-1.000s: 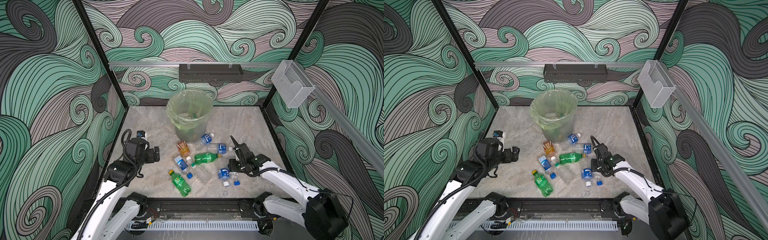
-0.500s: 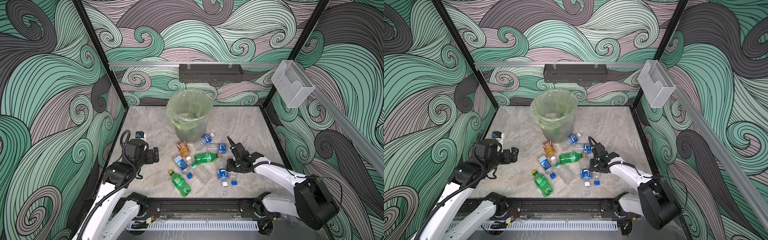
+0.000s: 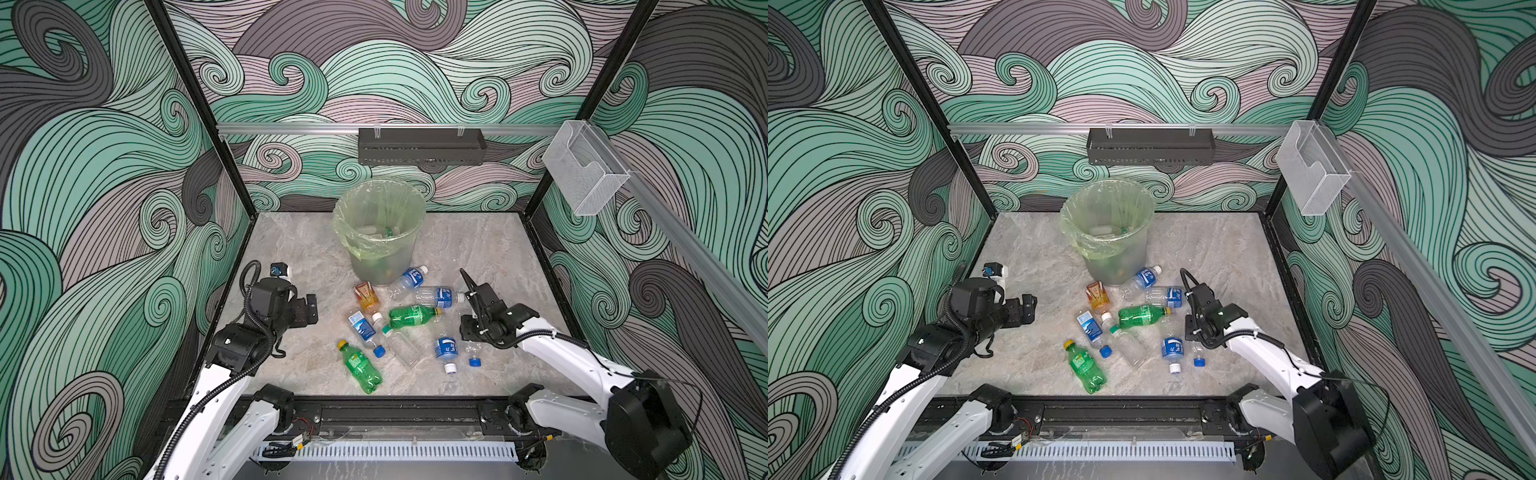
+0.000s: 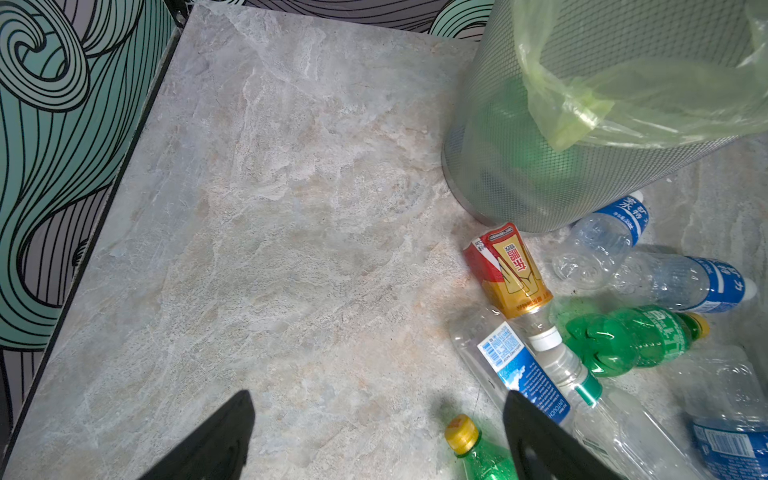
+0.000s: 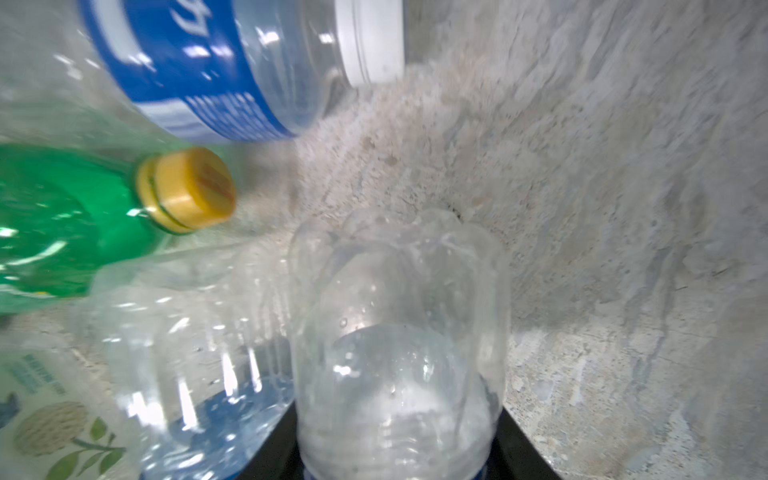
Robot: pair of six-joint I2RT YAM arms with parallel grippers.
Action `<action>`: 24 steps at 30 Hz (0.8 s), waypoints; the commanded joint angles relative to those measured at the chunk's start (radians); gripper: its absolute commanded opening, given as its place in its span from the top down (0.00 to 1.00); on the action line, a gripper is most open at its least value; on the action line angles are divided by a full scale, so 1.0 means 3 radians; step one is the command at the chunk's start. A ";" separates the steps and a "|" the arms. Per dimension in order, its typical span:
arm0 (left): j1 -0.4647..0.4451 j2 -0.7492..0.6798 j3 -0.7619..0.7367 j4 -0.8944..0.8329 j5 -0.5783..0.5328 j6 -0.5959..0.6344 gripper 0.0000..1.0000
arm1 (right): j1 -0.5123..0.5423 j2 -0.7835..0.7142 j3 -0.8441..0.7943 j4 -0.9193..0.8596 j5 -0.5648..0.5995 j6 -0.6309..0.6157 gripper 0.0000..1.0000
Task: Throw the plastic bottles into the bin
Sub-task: 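Lift the blue-labelled bottle with the right gripper, carry over bin, release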
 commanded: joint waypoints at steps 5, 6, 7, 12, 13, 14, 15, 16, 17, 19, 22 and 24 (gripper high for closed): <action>0.0027 0.0028 0.0033 -0.0011 -0.0078 -0.0055 0.05 | -0.0020 -0.0457 0.0387 -0.0199 0.0118 -0.0391 0.51; 0.0027 0.0027 0.0043 -0.0011 -0.0078 -0.0056 0.05 | -0.0020 -0.0519 0.0435 -0.0197 0.0094 -0.0430 0.51; 0.0027 0.0026 0.0043 -0.0011 -0.0078 -0.0056 0.05 | -0.0019 -0.0566 0.0473 -0.0191 0.0060 -0.0466 0.51; 0.0027 0.0028 0.0008 0.0037 -0.0061 -0.0082 0.05 | -0.0024 -0.0824 0.0641 0.0092 -0.0598 -0.0482 0.51; 0.0027 0.0030 0.0002 0.0045 -0.0046 -0.0086 0.05 | -0.0019 -0.0855 0.0658 0.0164 -0.0706 -0.0469 0.51; 0.0027 0.0035 0.0006 0.0051 -0.0038 -0.0096 0.05 | -0.0021 -0.0878 0.0679 0.0236 -0.0801 -0.0461 0.51; 0.0027 0.0042 0.0008 0.0056 -0.0032 -0.0104 0.05 | -0.0021 -0.0899 0.0698 0.0288 -0.0860 -0.0455 0.51; 0.0027 0.0040 0.0011 0.0056 -0.0026 -0.0107 0.05 | -0.0020 -0.0909 0.0711 0.0336 -0.0893 -0.0456 0.51; 0.0027 0.0040 0.0003 0.0061 -0.0027 -0.0114 0.05 | -0.0019 -0.0907 0.0717 0.0388 -0.0933 -0.0464 0.51; 0.0027 0.0031 0.0006 0.0062 -0.0024 -0.0120 0.05 | -0.0022 -0.0880 0.0738 0.0467 -0.0976 -0.0485 0.51; 0.0027 0.0020 0.0012 0.0061 -0.0017 -0.0128 0.05 | -0.0015 -0.0736 0.0890 0.0574 -0.0998 -0.0552 0.52; 0.0030 0.0012 0.0017 0.0064 -0.0012 -0.0128 0.05 | -0.0014 -0.0516 0.1172 0.0584 -0.1001 -0.0660 0.52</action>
